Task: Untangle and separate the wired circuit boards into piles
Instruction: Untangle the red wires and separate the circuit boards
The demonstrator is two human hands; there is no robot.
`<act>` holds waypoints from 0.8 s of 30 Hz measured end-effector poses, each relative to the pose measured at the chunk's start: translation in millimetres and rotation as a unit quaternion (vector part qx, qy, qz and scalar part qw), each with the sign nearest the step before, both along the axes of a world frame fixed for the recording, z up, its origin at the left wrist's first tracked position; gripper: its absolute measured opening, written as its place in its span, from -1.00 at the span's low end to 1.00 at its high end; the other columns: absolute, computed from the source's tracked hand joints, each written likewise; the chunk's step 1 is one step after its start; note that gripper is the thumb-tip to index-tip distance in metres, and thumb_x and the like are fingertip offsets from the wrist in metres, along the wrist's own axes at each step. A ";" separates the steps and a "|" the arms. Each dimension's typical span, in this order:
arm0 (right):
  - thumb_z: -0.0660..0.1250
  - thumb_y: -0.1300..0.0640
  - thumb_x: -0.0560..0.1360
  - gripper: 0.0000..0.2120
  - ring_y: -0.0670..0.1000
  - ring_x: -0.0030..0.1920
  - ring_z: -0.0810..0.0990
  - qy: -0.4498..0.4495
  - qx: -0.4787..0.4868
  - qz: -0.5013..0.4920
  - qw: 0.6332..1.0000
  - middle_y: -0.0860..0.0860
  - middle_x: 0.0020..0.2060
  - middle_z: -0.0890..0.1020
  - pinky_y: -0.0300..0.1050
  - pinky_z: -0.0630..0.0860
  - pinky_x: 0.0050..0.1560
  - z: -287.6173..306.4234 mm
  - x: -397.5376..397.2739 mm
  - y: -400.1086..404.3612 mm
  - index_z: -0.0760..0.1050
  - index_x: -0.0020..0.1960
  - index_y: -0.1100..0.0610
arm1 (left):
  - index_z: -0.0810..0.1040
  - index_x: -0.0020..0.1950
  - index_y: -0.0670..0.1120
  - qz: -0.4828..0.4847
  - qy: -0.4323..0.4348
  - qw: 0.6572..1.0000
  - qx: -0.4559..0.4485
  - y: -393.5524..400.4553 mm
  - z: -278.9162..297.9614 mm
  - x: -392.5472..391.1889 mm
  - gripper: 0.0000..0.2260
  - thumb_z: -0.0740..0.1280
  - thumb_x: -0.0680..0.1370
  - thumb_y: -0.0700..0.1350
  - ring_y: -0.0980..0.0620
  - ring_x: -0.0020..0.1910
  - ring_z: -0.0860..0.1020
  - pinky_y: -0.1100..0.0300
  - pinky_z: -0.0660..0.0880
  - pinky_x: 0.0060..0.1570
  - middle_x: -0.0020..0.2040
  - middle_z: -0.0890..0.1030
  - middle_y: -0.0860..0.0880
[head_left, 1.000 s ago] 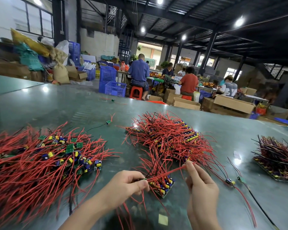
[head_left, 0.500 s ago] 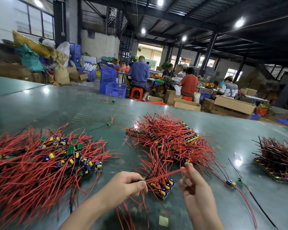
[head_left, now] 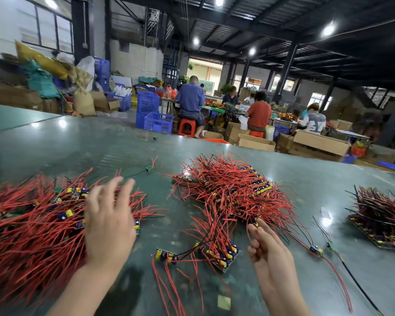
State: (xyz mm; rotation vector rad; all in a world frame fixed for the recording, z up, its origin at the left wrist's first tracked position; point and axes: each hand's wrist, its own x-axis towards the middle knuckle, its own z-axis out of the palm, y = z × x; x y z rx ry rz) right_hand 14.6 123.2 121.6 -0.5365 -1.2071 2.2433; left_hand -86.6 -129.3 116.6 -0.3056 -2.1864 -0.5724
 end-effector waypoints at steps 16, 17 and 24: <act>0.25 0.36 0.47 -0.81 -0.12 -0.47 0.43 -0.041 0.055 0.029 0.997 0.07 -0.28 0.69 -0.23 0.38 -0.39 -0.5 2.8 -6.2 0.58 -0.01 0.21 | 0.57 -0.02 0.00 -0.241 -0.293 0.925 0.008 29.4 -20.8 6.6 -0.85 0.38 0.48 -0.22 0.13 -0.01 0.50 0.37 0.36 -0.03 -0.07 0.56 0.11; 0.25 0.37 0.47 -0.82 -0.12 -0.48 0.43 -0.040 0.059 0.027 0.997 0.06 -0.29 0.69 -0.20 0.36 -0.35 0.6 3.4 -7.0 0.58 -0.02 0.21 | 0.56 -0.06 0.00 -0.243 -0.274 0.928 0.069 30.7 -18.4 7.6 -0.83 0.39 0.47 -0.27 0.15 -0.07 0.51 0.44 0.34 -0.10 -0.11 0.57 0.12; 0.31 0.37 0.46 -0.85 -0.09 -0.44 0.49 -0.077 0.132 0.139 0.979 0.11 -0.31 0.66 -0.29 0.45 -0.36 1.2 4.3 -19.0 0.62 -0.08 0.22 | 0.57 -0.05 -0.21 -0.421 -0.401 0.668 0.466 49.5 -9.9 25.5 -0.82 0.38 0.38 -0.37 0.12 -0.33 0.58 0.31 0.55 -0.28 -0.29 0.66 -0.01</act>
